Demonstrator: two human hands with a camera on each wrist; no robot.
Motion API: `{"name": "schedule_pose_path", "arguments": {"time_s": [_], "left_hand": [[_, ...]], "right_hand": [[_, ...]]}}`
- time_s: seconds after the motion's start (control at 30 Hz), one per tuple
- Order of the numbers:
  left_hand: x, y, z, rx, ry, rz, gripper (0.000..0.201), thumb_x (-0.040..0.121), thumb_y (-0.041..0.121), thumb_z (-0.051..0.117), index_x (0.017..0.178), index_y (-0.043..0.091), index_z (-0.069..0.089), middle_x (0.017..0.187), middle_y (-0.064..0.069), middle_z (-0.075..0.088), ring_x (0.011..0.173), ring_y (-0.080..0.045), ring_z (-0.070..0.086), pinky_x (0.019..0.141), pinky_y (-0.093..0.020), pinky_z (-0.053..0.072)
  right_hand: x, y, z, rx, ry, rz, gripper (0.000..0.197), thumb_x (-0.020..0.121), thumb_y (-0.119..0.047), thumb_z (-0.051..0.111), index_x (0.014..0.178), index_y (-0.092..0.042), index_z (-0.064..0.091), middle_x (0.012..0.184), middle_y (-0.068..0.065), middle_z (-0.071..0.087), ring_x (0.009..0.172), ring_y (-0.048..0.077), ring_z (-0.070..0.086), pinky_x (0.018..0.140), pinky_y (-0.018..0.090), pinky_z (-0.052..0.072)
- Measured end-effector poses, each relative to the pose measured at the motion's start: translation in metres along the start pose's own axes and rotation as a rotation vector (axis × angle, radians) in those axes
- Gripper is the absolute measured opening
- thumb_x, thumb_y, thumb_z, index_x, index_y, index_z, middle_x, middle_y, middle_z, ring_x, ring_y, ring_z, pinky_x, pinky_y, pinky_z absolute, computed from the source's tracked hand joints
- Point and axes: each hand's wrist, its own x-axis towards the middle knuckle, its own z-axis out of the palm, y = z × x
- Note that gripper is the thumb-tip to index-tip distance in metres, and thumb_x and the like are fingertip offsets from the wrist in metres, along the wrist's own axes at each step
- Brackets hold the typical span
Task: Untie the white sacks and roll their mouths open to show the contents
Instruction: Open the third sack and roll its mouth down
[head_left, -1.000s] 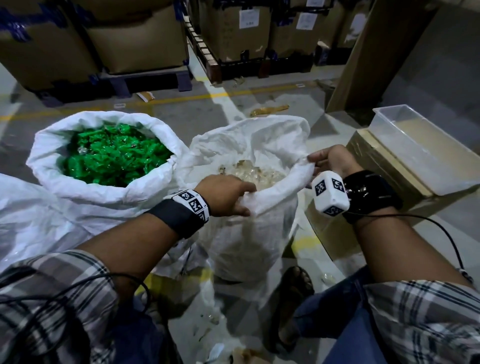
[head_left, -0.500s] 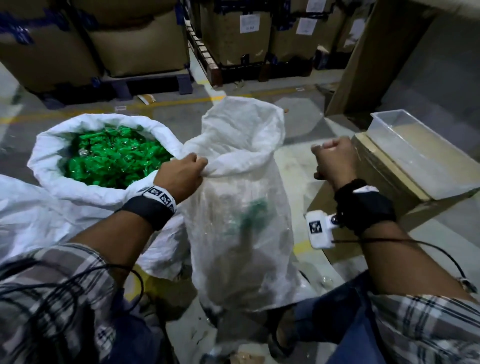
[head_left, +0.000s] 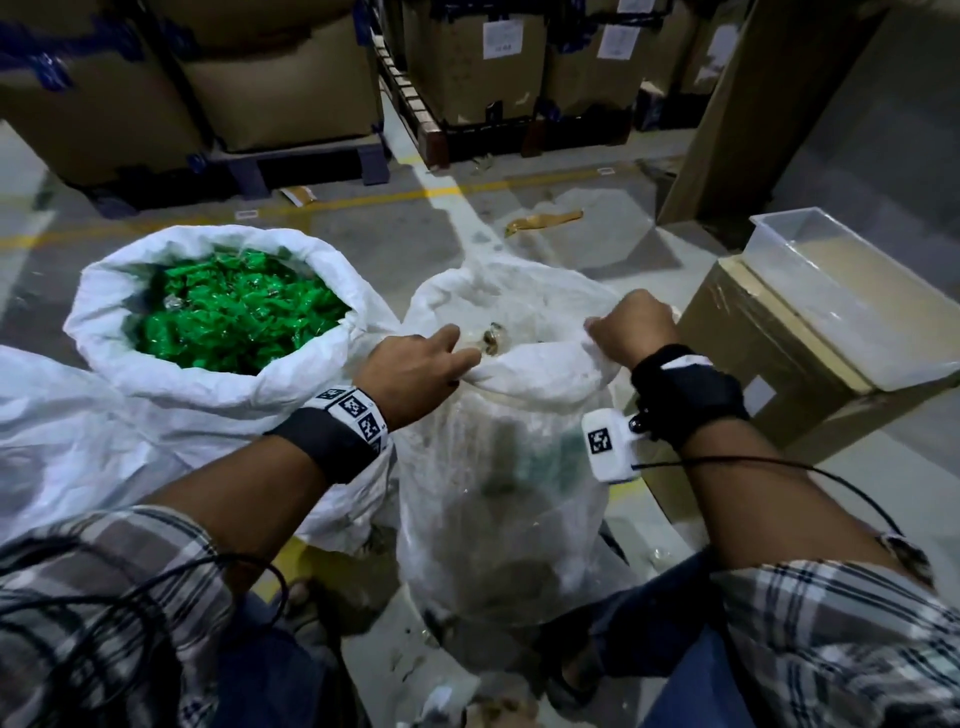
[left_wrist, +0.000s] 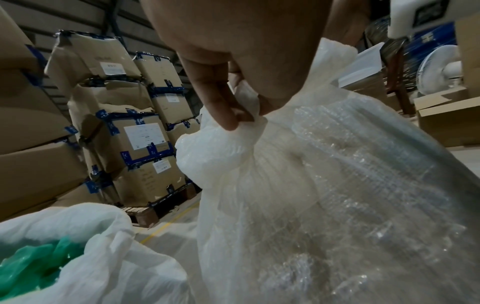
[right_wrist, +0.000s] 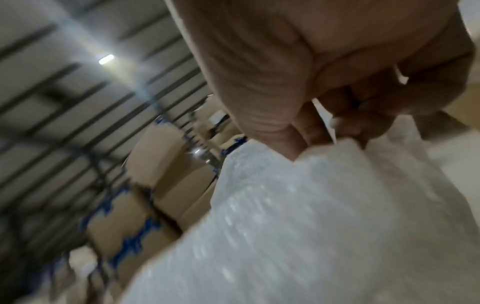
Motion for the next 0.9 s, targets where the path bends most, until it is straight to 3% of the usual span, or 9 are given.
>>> {"name": "schedule_pose_path", "arguments": {"time_s": [0.07, 0.13, 0.23, 0.37, 0.53, 0.63, 0.73, 0.8, 0.9], "left_hand": [[-0.001, -0.002, 0.000, 0.006, -0.031, -0.014, 0.024, 0.079, 0.017, 0.072, 0.101, 0.017, 0.064, 0.091, -0.012, 0.056, 0.049, -0.032, 0.061, 0.043, -0.028, 0.022], [0.000, -0.004, -0.001, 0.007, -0.043, -0.038, 0.022, 0.081, 0.017, 0.070, 0.102, 0.017, 0.065, 0.092, -0.012, 0.057, 0.052, -0.033, 0.062, 0.043, -0.029, 0.024], [0.000, -0.003, -0.002, 0.007, -0.052, -0.043, 0.019, 0.082, 0.018, 0.068, 0.101, 0.017, 0.064, 0.091, -0.011, 0.056, 0.052, -0.032, 0.060, 0.043, -0.028, 0.021], [0.000, 0.001, -0.003, 0.036, -0.026, 0.010, 0.021, 0.078, 0.019, 0.073, 0.097, 0.019, 0.065, 0.087, -0.009, 0.057, 0.048, -0.030, 0.059, 0.043, -0.026, 0.017], [-0.001, -0.010, -0.001, 0.027, 0.002, -0.021, 0.017, 0.085, 0.018, 0.066, 0.102, 0.018, 0.064, 0.094, -0.013, 0.057, 0.056, -0.034, 0.064, 0.042, -0.030, 0.030], [-0.006, -0.031, -0.001, 0.015, 0.029, -0.180, 0.018, 0.086, 0.017, 0.065, 0.104, 0.017, 0.065, 0.101, -0.017, 0.060, 0.058, -0.037, 0.065, 0.044, -0.031, 0.031], [-0.007, -0.049, 0.002, 0.010, 0.099, -0.345, 0.014, 0.092, 0.020, 0.057, 0.105, 0.016, 0.062, 0.101, -0.019, 0.056, 0.056, -0.038, 0.061, 0.044, -0.032, 0.032], [-0.004, -0.052, 0.006, -0.008, 0.126, -0.416, 0.013, 0.095, 0.018, 0.052, 0.105, 0.014, 0.056, 0.105, -0.020, 0.051, 0.054, -0.039, 0.059, 0.043, -0.034, 0.032], [-0.002, -0.048, 0.014, -0.048, 0.047, -0.438, 0.013, 0.094, 0.011, 0.051, 0.107, 0.011, 0.051, 0.120, -0.021, 0.046, 0.054, -0.040, 0.059, 0.044, -0.038, 0.034]], "right_hand": [[0.007, 0.005, 0.001, 0.152, -0.121, 0.090, 0.038, 0.083, -0.025, 0.068, 0.108, 0.004, 0.066, 0.110, 0.024, 0.070, 0.108, 0.040, 0.067, 0.087, 0.039, 0.057], [0.008, 0.007, 0.004, 0.164, -0.107, 0.098, 0.055, 0.083, -0.044, 0.072, 0.110, 0.004, 0.067, 0.106, 0.021, 0.069, 0.111, 0.040, 0.064, 0.087, 0.046, 0.058], [0.000, 0.003, 0.006, 0.001, 0.034, 0.005, 0.070, 0.082, -0.062, 0.070, 0.103, 0.004, 0.066, 0.105, 0.024, 0.068, 0.120, 0.041, 0.053, 0.075, 0.036, 0.040], [0.000, 0.003, 0.002, 0.108, -0.044, 0.090, 0.052, 0.075, -0.039, 0.085, 0.102, 0.002, 0.070, 0.110, 0.020, 0.071, 0.109, 0.035, 0.065, 0.071, 0.030, 0.041], [0.003, 0.004, -0.022, 0.893, -0.329, 0.356, 0.016, 0.089, -0.004, 0.065, 0.102, 0.005, 0.065, 0.092, 0.017, 0.063, 0.074, 0.030, 0.066, 0.070, 0.034, 0.058], [0.009, 0.023, -0.046, 1.242, -0.444, 0.425, 0.020, 0.097, -0.014, 0.051, 0.112, -0.005, 0.061, 0.095, 0.012, 0.071, 0.086, 0.029, 0.069, 0.097, 0.043, 0.055], [0.013, 0.041, -0.058, 1.644, -0.655, 0.585, 0.047, 0.100, -0.034, 0.045, 0.123, 0.003, 0.063, 0.122, 0.019, 0.068, 0.101, 0.036, 0.065, 0.095, 0.046, 0.048], [0.010, 0.034, -0.057, 1.601, -0.763, 0.493, 0.053, 0.091, -0.038, 0.057, 0.124, 0.002, 0.063, 0.133, 0.011, 0.059, 0.092, 0.029, 0.061, 0.075, 0.039, 0.049], [0.002, 0.018, -0.039, 1.209, -0.623, 0.343, 0.041, 0.086, -0.025, 0.069, 0.119, -0.002, 0.064, 0.106, 0.013, 0.066, 0.077, 0.030, 0.066, 0.068, 0.036, 0.056]]}}
